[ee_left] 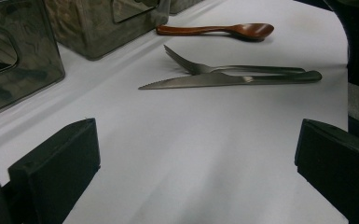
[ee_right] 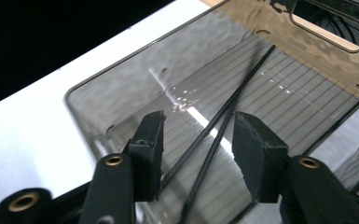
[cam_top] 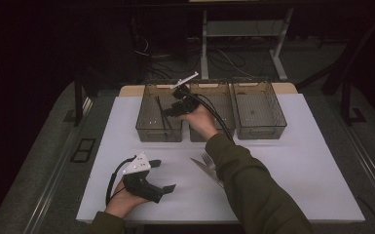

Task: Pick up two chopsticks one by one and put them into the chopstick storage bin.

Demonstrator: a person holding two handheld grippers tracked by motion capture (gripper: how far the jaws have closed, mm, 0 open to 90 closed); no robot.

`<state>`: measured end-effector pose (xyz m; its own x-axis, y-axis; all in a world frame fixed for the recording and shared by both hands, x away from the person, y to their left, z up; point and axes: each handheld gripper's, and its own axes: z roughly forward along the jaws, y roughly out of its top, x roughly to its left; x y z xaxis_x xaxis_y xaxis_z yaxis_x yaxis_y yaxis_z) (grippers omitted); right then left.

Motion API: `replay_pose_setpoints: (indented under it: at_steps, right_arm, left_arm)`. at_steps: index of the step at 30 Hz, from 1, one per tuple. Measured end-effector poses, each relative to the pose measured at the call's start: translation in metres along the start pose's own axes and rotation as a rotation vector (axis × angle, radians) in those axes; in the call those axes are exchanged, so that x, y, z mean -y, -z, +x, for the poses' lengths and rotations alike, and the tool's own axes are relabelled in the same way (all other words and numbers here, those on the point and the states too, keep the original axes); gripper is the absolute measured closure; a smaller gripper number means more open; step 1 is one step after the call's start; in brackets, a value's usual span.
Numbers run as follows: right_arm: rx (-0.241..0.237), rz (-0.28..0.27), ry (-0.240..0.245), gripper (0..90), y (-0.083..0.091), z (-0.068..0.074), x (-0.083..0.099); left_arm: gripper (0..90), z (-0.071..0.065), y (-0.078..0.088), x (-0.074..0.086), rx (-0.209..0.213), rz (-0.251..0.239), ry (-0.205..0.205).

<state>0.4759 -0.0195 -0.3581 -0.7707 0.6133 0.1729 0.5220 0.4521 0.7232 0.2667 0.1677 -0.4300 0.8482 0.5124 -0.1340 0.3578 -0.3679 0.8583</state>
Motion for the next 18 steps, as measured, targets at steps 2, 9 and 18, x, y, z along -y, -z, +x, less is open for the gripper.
replay_pose_setpoints:
  at_steps: [2, 9, 18]
  right_arm:
    - [-0.022, -0.015, 0.011, 49.5, 0.008, -0.001, 0.004]
    - [-0.065, -0.044, 0.040, 44.9, 0.035, -0.006, 0.021]
    - [-0.091, -0.077, 0.063, 40.9, 0.070, -0.012, 0.051]
  left_arm:
    - [0.0, 0.000, 0.000, 0.000, -0.001, 0.001, 0.000]
    - [0.0, 0.000, -0.001, 0.002, -0.008, 0.008, 0.004]
    - [0.0, 0.001, 0.000, 0.002, -0.022, 0.021, 0.008]
